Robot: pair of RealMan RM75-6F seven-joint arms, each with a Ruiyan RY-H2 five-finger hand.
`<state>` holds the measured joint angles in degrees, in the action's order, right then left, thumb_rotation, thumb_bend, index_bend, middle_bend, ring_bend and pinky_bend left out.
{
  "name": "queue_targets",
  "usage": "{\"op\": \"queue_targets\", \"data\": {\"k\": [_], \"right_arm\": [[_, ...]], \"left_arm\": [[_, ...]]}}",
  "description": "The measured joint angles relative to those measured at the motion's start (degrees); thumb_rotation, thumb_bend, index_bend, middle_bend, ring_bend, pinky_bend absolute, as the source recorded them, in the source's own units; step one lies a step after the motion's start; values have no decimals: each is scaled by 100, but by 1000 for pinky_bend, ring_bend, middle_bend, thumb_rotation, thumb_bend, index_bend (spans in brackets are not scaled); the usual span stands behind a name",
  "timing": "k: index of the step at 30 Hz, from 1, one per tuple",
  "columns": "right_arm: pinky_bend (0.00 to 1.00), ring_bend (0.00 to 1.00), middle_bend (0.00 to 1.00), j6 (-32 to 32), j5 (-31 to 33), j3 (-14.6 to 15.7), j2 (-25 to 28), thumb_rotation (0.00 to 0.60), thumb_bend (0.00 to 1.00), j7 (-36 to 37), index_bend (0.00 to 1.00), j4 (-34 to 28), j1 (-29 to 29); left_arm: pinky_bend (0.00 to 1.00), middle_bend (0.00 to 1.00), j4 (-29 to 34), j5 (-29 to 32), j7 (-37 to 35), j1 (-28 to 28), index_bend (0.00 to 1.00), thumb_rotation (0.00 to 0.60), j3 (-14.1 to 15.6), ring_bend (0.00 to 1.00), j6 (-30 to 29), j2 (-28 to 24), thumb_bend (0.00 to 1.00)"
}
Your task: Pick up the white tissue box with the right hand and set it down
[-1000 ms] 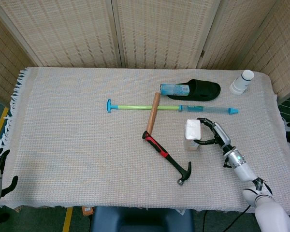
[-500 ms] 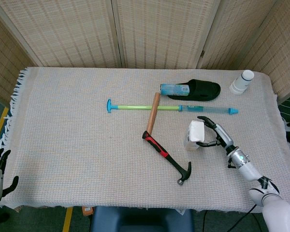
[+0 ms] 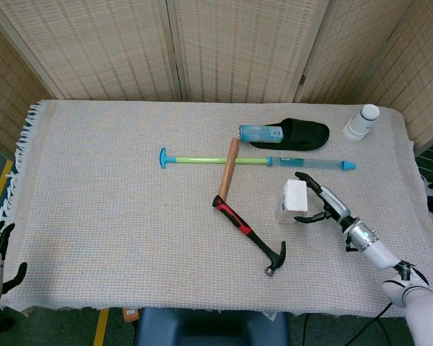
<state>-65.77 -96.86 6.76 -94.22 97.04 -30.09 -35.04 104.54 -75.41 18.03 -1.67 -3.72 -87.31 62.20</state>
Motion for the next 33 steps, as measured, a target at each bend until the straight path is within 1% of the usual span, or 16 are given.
{"op": "queue_targets", "data": {"k": [2, 5, 8, 11, 17, 18, 20, 21, 23, 24, 26, 27, 30, 33], "right_arm": [[0, 0, 0, -88, 19, -38, 134, 600, 84, -264, 0, -190, 8], [0, 0, 0, -242, 82, -139, 408, 600, 83, -956, 0, -678, 31], [0, 0, 0, -367, 205, -295, 739, 600, 83, -1989, 0, -1439, 63], [0, 0, 0, -464, 418, -490, 1070, 600, 83, -3367, 0, -2402, 109], [0, 0, 0, -450, 1069, -797, 1912, 600, 83, -6793, 0, -4772, 182], [0, 0, 0, -424, 1273, -856, 2087, 600, 83, -7507, 0, -5265, 186], [0, 0, 0, -375, 1648, -945, 2346, 600, 83, -8546, 0, -5992, 182], [0, 0, 0, -337, 1951, -1005, 2516, 600, 83, -9202, 0, -6462, 170], [0, 0, 0, -267, 2498, -1095, 2766, 600, 83, -10095, 0, -7132, 135], [0, 0, 0, -216, 2911, -1154, 2920, 600, 83, -10593, 0, -7561, 102], [0, 0, 0, -140, 3552, -1239, 3125, 600, 83, -11204, 0, -8107, 39], [0, 0, 0, -86, 3969, -1292, 3238, 600, 83, -11521, 0, -8365, -15], [0, 0, 0, 88, 4902, -1404, 3433, 600, 83, -12053, 0, -8643, -191], [0, 0, 0, 336, 5625, -1480, 3514, 600, 83, -12424, 0, -8636, -431]], "left_arm": [[173, 0, 12, -15, 9, 0, 99, 600, 11, 0, 5, -3, 343], [173, 0, 36, -30, 12, 7, 99, 600, 21, 0, -5, -15, 343], [173, 0, 50, -77, -19, 19, 99, 600, 26, 0, -37, -29, 344], [173, 0, 52, -147, -73, 36, 99, 600, 32, 0, -85, -41, 344], [173, 0, 71, -200, -86, 58, 99, 600, 43, 0, -124, -60, 344], [173, 0, 75, -207, -86, 62, 99, 600, 45, 0, -131, -63, 344], [173, 0, 83, -216, -98, 74, 99, 600, 47, 0, -149, -75, 344], [173, 0, 86, -216, -107, 80, 99, 600, 46, 0, -156, -82, 344], [173, 0, 93, -212, -124, 89, 99, 600, 41, 0, -166, -96, 344], [173, 0, 96, -211, -132, 90, 99, 600, 39, 0, -165, -101, 343], [173, 0, 97, -217, -142, 90, 99, 600, 36, 0, -165, -106, 343], [173, 0, 98, -218, -141, 89, 99, 600, 36, 0, -161, -106, 343], [173, 0, 99, -218, -134, 86, 99, 600, 43, 0, -142, -104, 343], [173, 0, 96, -211, -114, 80, 99, 600, 42, 0, -129, -94, 344]]}}
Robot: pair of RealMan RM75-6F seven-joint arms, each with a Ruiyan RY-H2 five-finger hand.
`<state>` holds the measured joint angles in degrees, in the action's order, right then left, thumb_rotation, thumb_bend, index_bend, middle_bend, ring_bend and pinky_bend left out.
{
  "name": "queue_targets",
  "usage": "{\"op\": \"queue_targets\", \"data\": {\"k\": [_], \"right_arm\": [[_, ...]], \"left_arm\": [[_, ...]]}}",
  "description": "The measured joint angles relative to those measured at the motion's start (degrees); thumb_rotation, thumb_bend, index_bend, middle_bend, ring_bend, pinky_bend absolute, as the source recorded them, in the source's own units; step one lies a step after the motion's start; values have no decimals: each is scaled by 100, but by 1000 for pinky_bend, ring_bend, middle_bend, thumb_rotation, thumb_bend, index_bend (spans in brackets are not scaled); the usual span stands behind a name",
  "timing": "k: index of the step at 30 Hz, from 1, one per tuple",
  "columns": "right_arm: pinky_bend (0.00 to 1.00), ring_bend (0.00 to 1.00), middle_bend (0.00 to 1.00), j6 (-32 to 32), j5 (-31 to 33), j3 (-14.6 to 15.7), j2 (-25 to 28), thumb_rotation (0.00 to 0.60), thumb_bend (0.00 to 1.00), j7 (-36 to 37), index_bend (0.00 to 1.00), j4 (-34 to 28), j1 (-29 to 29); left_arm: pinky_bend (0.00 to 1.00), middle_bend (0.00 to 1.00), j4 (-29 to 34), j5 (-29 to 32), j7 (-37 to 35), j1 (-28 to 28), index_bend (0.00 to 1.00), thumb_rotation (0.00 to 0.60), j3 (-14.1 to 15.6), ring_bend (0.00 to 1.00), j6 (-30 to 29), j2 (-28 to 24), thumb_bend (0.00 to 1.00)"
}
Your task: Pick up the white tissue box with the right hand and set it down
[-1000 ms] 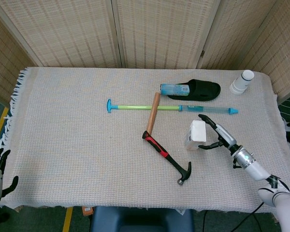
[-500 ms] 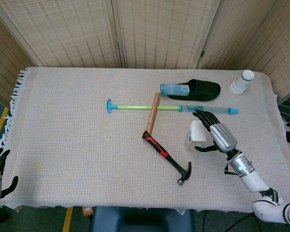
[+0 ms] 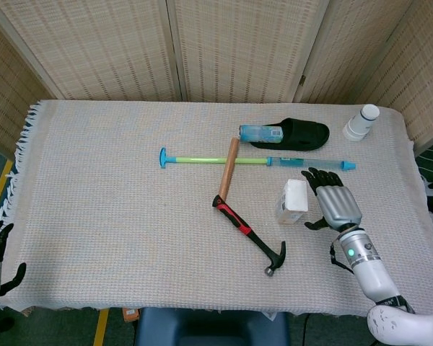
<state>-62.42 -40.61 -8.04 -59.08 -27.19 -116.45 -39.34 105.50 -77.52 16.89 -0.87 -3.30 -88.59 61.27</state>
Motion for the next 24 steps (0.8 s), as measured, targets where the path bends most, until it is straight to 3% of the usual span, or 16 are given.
{"op": "queue_targets", "data": {"k": [9, 24], "right_arm": [[0, 0, 0, 560, 1068, -130, -120, 600, 83, -474, 0, 487, -659], [0, 0, 33, 614, 2138, 9, -599, 600, 83, -932, 0, 963, -1310]], "left_arm": [[173, 0, -29, 42, -16, -2, 99, 600, -26, 0, 7, 5, 344], [173, 0, -32, 51, -37, -3, 99, 600, -31, 0, 23, -6, 344]]}}
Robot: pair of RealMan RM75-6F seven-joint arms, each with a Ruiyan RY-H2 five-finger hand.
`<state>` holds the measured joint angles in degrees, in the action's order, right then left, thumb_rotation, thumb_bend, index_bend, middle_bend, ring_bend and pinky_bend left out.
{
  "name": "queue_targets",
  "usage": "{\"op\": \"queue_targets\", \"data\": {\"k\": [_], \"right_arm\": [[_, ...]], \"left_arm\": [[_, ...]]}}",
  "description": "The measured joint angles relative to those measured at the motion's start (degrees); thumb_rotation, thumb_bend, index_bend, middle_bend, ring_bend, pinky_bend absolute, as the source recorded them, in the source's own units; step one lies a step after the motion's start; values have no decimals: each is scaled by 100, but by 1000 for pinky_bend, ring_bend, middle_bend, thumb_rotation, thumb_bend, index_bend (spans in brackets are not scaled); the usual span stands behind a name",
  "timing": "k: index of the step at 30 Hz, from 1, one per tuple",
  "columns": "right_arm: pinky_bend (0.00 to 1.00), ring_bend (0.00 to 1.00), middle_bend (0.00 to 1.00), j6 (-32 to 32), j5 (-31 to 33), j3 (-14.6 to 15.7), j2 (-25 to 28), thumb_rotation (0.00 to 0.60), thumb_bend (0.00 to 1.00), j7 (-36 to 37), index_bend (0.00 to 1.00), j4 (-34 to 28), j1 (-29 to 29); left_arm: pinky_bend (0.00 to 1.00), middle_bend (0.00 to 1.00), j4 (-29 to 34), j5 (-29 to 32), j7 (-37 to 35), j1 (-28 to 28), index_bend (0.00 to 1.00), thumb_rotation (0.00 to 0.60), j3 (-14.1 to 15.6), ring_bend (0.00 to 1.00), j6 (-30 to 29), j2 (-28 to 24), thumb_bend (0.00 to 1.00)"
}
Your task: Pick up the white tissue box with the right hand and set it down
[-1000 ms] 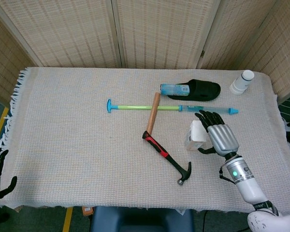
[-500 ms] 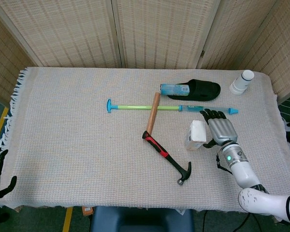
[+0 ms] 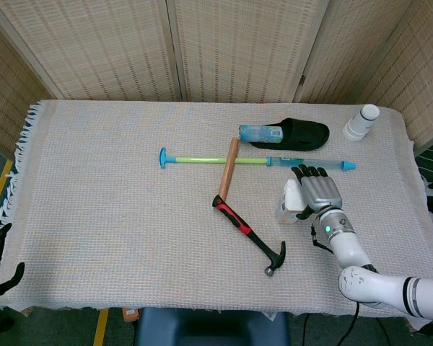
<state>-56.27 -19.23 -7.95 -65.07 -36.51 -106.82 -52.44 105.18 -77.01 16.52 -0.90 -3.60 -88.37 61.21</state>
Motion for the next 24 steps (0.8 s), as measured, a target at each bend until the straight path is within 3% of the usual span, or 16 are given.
{"op": "queue_targets", "data": {"k": [24], "right_arm": [[0, 78, 160, -304, -132, 61, -134, 600, 83, 114, 116, -44, -58]], "left_arm": [[173, 0, 8, -22, -8, 7, 99, 600, 15, 0, 4, -9, 343]]}}
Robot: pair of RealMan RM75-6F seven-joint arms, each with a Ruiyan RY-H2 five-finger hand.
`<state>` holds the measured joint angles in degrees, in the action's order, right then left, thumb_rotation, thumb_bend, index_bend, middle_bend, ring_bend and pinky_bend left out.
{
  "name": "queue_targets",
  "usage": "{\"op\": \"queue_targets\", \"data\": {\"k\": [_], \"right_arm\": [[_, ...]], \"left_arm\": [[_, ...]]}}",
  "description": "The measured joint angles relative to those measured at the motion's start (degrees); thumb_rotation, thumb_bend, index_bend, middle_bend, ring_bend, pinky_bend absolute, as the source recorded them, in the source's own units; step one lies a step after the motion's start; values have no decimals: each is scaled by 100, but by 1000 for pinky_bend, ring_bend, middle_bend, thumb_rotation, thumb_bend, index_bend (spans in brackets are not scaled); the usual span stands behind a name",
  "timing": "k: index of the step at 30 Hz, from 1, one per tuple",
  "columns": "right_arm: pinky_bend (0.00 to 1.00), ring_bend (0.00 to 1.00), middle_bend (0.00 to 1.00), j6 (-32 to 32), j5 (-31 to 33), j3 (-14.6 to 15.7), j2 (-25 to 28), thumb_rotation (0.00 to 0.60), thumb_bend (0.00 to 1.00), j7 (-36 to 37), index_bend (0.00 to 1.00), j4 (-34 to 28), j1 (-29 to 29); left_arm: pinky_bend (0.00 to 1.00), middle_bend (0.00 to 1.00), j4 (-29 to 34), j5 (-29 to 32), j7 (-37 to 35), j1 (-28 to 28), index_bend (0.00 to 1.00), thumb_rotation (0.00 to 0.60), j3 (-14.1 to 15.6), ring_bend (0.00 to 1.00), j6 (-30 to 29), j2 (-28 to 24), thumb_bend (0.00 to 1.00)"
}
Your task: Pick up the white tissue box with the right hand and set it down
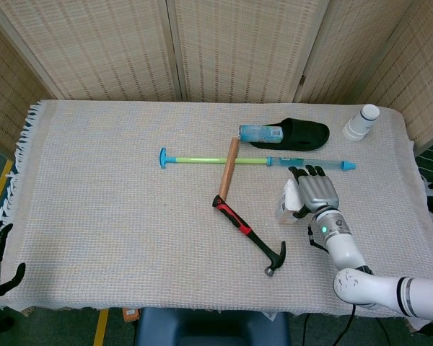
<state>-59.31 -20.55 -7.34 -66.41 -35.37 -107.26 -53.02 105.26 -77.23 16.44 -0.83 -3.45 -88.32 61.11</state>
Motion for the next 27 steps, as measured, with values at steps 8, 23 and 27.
{"op": "queue_targets", "data": {"k": [8, 23, 27], "right_arm": [[0, 112, 197, 1, 4, 14, 25, 600, 83, 35, 159, 11, 16], [0, 207, 291, -5, -27, 15, -16, 600, 93, 70, 296, 94, 18], [0, 250, 328, -100, -90, -8, -45, 600, 179, 103, 344, 122, 37]], "left_arm": [[173, 0, -10, -3, 16, -4, 99, 600, 6, 0, 14, 6, 344], [173, 0, -17, 18, 38, -17, 99, 600, 2, 0, 38, 21, 344], [173, 0, -26, 23, 40, -19, 99, 600, 3, 0, 46, 23, 344]]}}
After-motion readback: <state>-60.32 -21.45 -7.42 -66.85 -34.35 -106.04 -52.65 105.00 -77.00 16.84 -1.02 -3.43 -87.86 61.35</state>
